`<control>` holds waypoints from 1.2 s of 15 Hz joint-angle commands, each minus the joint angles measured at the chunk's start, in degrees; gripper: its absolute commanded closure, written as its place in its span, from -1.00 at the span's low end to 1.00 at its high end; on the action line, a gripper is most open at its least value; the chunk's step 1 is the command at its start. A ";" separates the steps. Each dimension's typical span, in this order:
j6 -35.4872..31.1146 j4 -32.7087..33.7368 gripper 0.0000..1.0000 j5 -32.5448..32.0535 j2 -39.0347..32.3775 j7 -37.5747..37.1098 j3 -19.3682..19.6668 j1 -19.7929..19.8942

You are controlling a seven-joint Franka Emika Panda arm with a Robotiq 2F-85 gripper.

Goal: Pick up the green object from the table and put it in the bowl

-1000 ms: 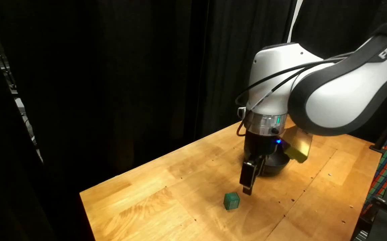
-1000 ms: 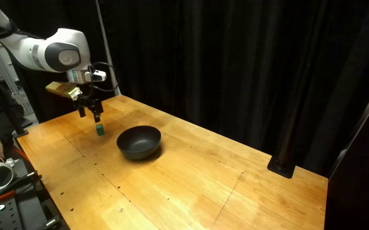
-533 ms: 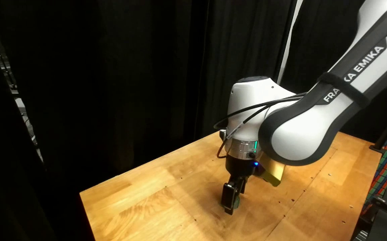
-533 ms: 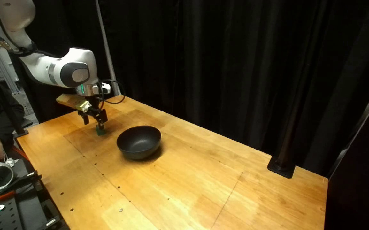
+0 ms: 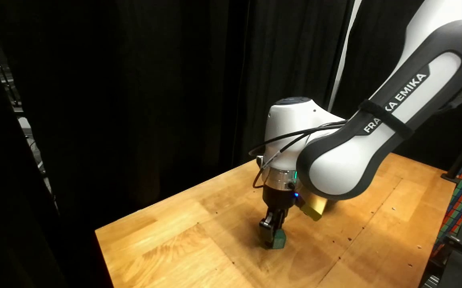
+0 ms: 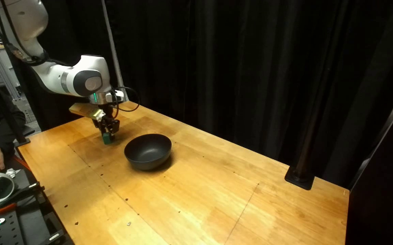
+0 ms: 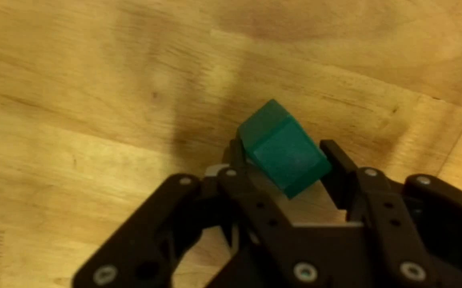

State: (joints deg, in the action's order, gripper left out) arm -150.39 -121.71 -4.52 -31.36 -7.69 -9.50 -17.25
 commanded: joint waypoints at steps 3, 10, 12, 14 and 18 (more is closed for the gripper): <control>2.76 -1.16 0.80 -3.91 5.53 -1.59 4.73 -0.98; 10.16 -2.04 0.76 -14.22 19.17 -7.73 11.64 1.17; 12.88 -1.49 0.76 -21.09 20.21 -10.95 12.98 2.13; 13.95 -1.44 -0.12 -23.91 20.29 -13.06 12.83 3.93; 14.89 -2.55 -0.58 -21.85 22.23 -11.42 11.35 6.33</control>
State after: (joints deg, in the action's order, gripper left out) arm -136.76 -122.87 -27.14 -12.17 -19.40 3.43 -12.41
